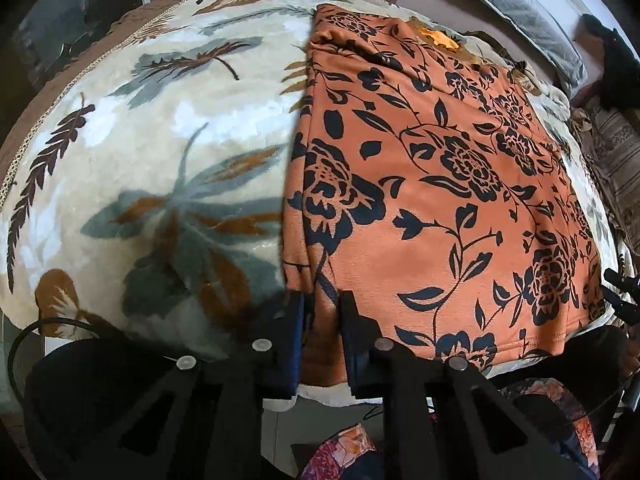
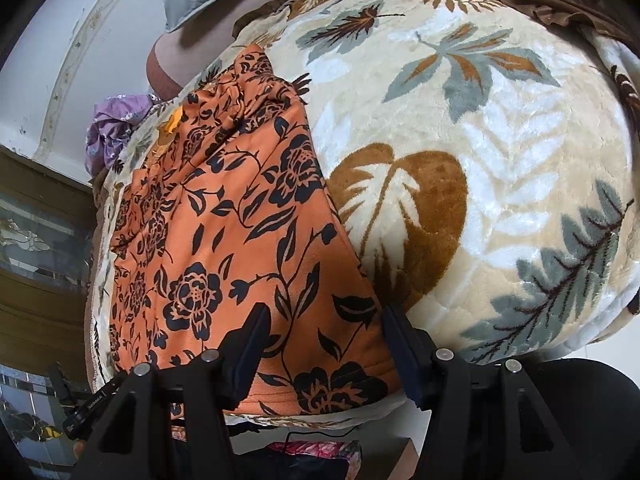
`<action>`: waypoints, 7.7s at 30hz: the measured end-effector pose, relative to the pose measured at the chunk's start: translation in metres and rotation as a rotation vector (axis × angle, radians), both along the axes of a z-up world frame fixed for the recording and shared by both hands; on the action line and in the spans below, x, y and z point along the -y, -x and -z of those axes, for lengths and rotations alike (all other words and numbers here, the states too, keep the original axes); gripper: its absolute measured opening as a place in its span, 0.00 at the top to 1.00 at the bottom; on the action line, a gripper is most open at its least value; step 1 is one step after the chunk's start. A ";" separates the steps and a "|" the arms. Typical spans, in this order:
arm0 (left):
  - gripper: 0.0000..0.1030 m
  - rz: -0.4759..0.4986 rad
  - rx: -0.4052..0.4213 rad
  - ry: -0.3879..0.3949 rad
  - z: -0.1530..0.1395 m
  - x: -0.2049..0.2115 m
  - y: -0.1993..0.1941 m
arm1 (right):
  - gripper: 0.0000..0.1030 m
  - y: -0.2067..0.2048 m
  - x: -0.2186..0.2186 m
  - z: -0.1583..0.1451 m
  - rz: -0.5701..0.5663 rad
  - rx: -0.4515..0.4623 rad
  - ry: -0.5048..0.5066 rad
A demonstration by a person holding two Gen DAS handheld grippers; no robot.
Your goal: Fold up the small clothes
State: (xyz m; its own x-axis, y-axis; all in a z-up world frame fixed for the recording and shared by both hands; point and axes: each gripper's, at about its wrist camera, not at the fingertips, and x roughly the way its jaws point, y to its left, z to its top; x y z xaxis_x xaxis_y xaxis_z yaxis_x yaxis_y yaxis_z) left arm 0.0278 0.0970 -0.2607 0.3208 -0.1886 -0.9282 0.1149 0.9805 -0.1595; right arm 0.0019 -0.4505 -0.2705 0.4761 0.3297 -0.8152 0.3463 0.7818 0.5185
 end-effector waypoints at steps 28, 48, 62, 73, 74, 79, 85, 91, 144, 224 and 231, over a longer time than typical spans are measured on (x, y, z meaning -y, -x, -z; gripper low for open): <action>0.95 0.049 0.053 0.136 -0.026 -0.005 -0.007 | 0.90 -0.005 -0.024 -0.020 -0.181 0.023 0.102; 0.95 0.020 0.177 0.224 -0.121 0.004 -0.255 | 0.90 -0.226 0.047 -0.124 0.013 0.385 -0.161; 0.90 -0.130 0.077 0.272 -0.011 0.013 -0.362 | 0.24 -0.329 0.081 0.015 0.374 0.335 -0.387; 0.18 -0.225 0.549 0.110 -0.087 0.000 -0.235 | 0.33 -0.296 -0.087 -0.064 -0.231 0.297 0.082; 0.18 -0.205 0.503 0.088 -0.078 0.005 -0.226 | 0.37 -0.300 -0.109 -0.058 -0.287 0.266 0.105; 0.18 -0.122 0.279 0.067 -0.026 0.024 -0.228 | 0.51 -0.329 -0.223 -0.014 -0.495 0.171 0.292; 0.18 -0.126 0.244 0.018 -0.005 0.033 -0.248 | 0.51 -0.411 -0.250 -0.010 -0.409 0.185 0.383; 0.18 -0.158 0.251 0.009 0.005 0.036 -0.269 | 0.51 -0.456 -0.227 -0.036 -0.173 0.277 0.262; 0.12 -0.105 0.294 -0.103 0.010 0.053 -0.265 | 0.48 -0.452 -0.349 -0.023 -0.545 0.215 0.118; 0.33 -0.277 0.182 0.459 0.014 0.054 -0.218 | 0.29 -0.194 -0.009 0.043 0.146 0.235 -0.407; 0.33 -0.285 0.178 0.462 0.014 0.054 -0.219 | 0.29 -0.200 -0.006 0.042 0.154 0.239 -0.394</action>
State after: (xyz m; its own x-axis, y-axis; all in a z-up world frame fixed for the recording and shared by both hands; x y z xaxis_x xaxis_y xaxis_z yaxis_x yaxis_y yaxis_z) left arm 0.2466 0.0425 -0.2743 0.5624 -0.4453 -0.6967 -0.0800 0.8093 -0.5819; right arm 0.2020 -0.4449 -0.3127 0.7022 0.5025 -0.5043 0.2781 0.4585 0.8441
